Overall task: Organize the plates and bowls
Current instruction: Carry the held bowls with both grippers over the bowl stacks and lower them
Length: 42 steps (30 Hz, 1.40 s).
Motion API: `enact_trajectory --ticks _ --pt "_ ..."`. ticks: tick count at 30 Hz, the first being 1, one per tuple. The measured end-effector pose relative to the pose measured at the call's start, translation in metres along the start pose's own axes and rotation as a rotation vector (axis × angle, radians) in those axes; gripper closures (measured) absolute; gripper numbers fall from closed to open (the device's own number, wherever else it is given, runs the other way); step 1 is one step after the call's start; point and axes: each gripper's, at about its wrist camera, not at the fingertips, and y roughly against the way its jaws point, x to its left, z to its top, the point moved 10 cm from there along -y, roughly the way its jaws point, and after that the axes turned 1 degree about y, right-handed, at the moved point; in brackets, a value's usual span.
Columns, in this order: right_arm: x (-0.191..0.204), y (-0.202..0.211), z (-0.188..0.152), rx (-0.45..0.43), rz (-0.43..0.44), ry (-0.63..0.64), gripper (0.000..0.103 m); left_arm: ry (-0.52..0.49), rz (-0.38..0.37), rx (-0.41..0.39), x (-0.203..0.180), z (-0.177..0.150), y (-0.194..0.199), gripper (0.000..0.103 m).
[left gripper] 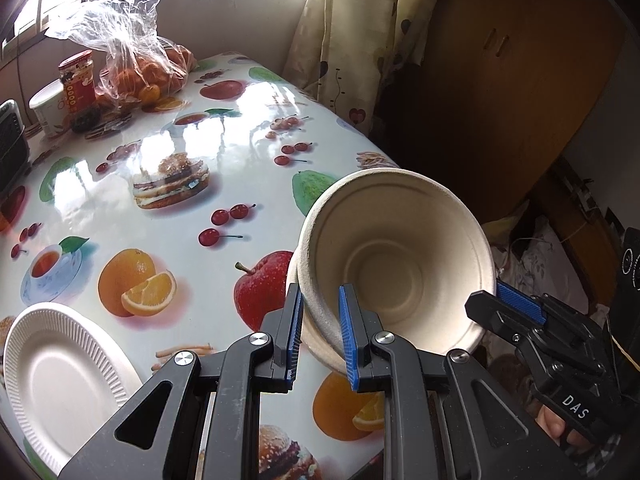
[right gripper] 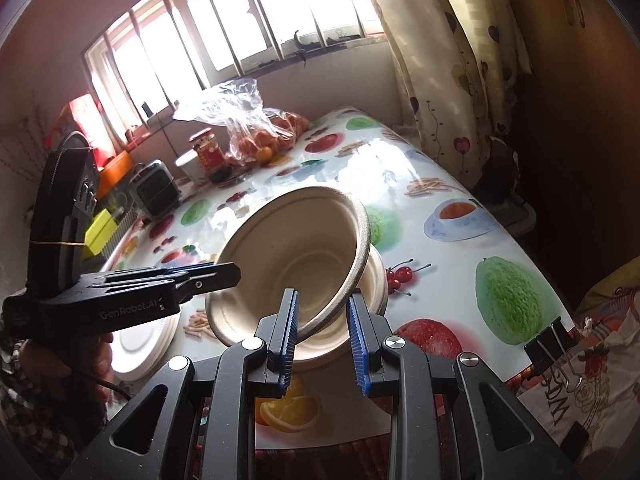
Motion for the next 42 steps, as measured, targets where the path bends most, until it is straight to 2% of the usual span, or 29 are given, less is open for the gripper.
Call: enact_trajectory --ticks 10,20,42 --pt "-0.002 -0.008 -0.013 0.030 -0.002 -0.011 0.078 0.013 0.008 0.036 0.003 -0.014 -0.010 0.084" --pt "-0.005 -0.014 -0.019 0.054 -0.008 -0.014 0.078 0.019 0.017 0.051 0.005 -0.014 -0.018 0.084" --pt "-0.007 -0.017 -0.020 0.055 -0.029 0.002 0.078 0.026 0.023 0.052 0.007 -0.014 -0.019 0.084"
